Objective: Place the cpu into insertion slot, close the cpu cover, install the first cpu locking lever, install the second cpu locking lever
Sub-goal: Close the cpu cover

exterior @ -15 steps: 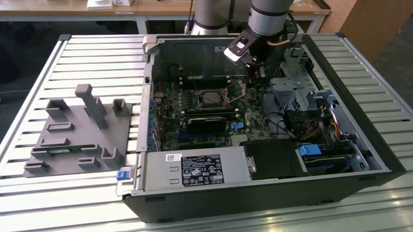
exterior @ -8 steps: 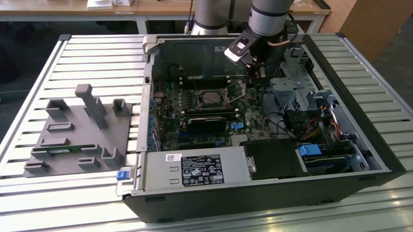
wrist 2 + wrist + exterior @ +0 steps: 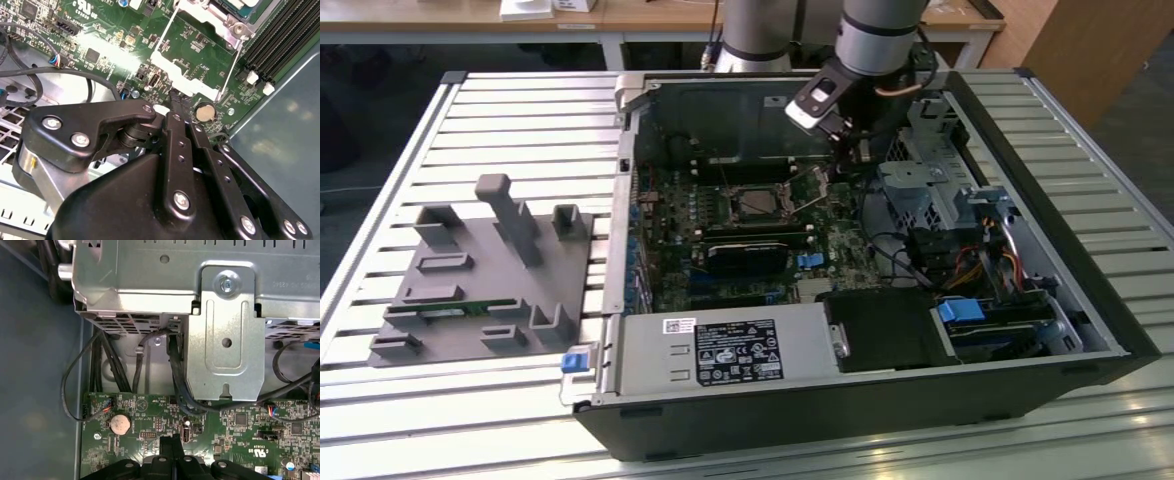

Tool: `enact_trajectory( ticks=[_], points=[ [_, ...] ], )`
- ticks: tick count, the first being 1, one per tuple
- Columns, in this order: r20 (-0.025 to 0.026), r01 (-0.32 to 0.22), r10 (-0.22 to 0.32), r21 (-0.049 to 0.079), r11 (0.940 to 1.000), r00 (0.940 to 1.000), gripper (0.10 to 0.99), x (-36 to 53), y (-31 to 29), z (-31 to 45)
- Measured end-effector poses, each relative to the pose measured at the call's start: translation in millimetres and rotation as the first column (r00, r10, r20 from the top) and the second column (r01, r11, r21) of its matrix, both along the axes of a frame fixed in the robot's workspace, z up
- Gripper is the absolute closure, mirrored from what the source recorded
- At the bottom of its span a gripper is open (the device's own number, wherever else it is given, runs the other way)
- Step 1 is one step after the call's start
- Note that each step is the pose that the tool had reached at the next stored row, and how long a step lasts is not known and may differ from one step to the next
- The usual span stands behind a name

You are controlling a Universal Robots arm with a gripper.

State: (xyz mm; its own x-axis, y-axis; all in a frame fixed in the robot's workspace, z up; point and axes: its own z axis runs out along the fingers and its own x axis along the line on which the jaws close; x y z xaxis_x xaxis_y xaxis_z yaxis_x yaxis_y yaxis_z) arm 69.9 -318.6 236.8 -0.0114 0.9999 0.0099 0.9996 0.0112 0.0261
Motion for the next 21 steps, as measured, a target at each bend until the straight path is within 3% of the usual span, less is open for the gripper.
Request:
enact_trajectory(
  ticks=[21],
  points=[
    [0.0, 0.0, 0.0, 0.0, 1.0, 1.0, 0.98, -14.7, 0.1, -0.3]
  ],
)
